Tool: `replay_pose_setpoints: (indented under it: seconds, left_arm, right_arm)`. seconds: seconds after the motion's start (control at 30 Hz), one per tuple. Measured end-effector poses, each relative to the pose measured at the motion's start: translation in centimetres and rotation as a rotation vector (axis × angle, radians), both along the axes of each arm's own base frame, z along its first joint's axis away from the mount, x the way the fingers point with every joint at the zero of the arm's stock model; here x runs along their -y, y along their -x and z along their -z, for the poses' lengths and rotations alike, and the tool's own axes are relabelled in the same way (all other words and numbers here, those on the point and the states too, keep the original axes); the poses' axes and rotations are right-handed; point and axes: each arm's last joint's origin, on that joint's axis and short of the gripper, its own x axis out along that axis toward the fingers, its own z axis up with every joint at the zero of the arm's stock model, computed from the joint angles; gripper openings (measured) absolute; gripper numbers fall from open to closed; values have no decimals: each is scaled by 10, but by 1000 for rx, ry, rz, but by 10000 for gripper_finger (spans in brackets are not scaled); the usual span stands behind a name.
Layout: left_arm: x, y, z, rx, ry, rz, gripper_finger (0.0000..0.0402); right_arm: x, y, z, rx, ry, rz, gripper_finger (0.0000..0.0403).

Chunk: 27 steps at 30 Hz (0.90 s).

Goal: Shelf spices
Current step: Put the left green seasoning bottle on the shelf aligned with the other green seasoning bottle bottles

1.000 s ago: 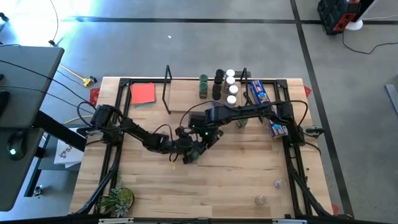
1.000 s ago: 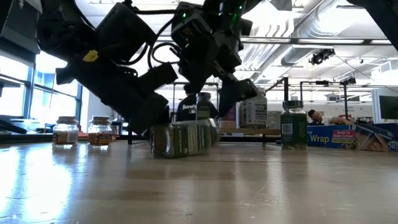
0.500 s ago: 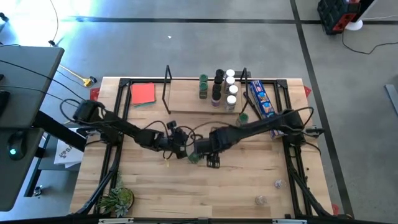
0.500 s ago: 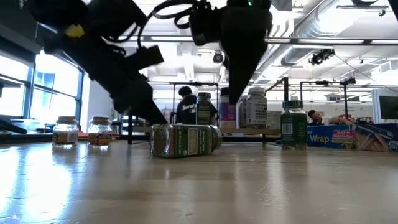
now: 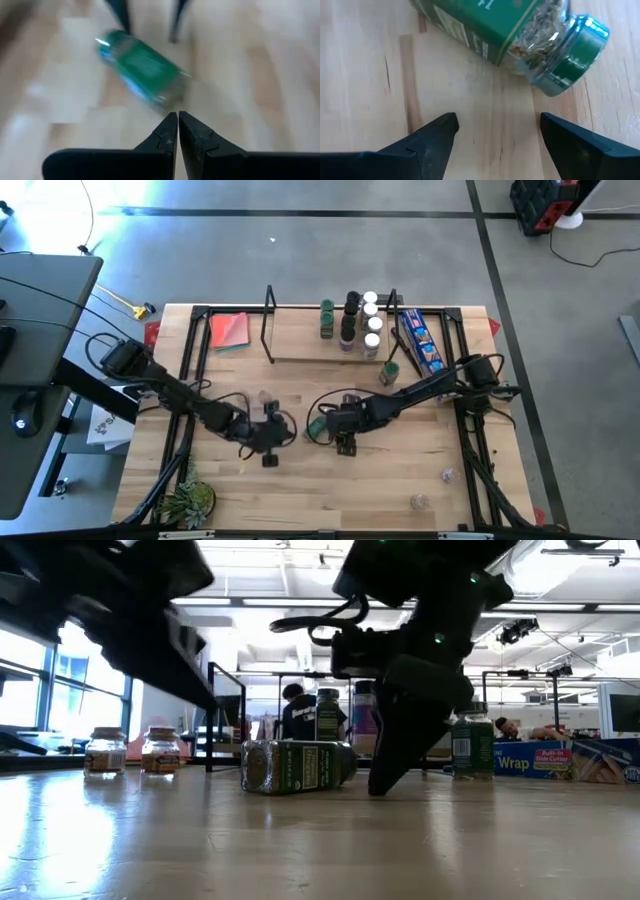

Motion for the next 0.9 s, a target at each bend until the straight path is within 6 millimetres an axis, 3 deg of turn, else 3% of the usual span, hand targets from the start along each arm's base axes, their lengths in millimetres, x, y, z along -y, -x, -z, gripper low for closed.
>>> replay_pose_setpoints:
  seconds: [0.23,0.43,0.67,0.73,0.9]
  left_arm:
    - [1,-9,19,-12,-3,-44,14]
    - [-15,-21,36,-30,-36,-99,14]
    - [-24,-16,28,-34,-88,-191,14]
    - [-23,-17,24,-24,-57,-173,14]
    - [-17,-18,25,-73,98,-32,14]
  right_arm:
    - [-6,-8,-7,47,22,59,286]
    - [-33,-17,-26,104,15,-15,286]
    - [-58,-3,-58,-39,219,-62,286]
    - [-48,-2,-56,-80,263,-73,286]
    - [8,-13,-36,-128,217,-42,286]
